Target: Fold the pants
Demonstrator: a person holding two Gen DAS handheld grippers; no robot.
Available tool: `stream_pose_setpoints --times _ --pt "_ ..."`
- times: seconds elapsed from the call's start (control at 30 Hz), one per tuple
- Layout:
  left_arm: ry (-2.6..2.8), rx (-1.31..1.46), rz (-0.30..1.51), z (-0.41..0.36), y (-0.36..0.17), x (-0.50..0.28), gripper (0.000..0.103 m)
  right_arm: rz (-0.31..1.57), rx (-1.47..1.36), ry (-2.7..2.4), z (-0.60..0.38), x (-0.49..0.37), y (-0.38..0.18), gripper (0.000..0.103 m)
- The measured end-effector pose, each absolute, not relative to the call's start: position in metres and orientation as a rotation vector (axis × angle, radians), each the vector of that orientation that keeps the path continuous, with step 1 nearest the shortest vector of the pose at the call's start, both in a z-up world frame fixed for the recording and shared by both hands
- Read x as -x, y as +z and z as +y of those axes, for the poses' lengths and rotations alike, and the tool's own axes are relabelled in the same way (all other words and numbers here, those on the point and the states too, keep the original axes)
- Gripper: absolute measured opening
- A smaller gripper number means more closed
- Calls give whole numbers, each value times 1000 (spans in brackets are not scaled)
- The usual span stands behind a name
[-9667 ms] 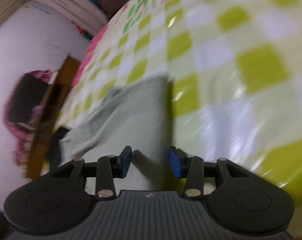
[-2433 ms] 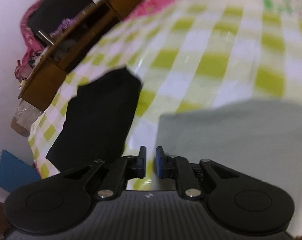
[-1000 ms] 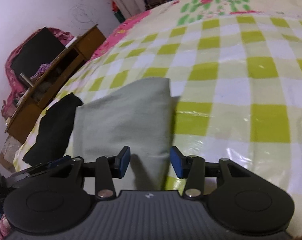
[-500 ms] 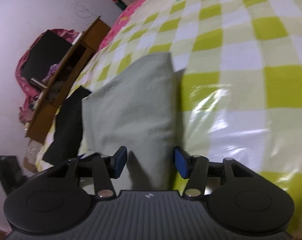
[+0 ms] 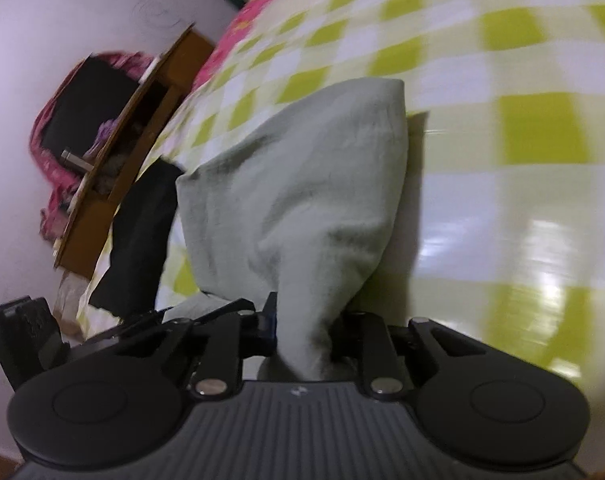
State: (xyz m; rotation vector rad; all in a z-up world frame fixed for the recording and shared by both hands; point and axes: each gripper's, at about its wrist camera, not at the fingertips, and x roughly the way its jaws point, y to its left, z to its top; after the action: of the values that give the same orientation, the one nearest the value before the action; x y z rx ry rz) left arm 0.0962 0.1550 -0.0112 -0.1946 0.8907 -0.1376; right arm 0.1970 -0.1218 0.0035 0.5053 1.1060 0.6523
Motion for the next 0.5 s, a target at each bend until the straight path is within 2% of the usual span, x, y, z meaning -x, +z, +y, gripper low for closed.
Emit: stream_pose_setpoints --times 0.07,0.2,0.27,0.33,0.5 --pt "-191 160 884 126 -9 -103 79 1086 -486 582 -153 -195 8 22" --pt "-243 41 869 70 -4 -115 82 1044 -445 394 -204 -191 17 35" --pt "-241 4 859 61 3 -111 82 1021 -450 369 -217 -187 22 35" --pt "-206 -33 848 59 12 -103 82 921 -408 337 -236 -168 41 35" --pt "-71 -31 806 72 34 -92 81 781 -362 363 -231 -142 57 35"
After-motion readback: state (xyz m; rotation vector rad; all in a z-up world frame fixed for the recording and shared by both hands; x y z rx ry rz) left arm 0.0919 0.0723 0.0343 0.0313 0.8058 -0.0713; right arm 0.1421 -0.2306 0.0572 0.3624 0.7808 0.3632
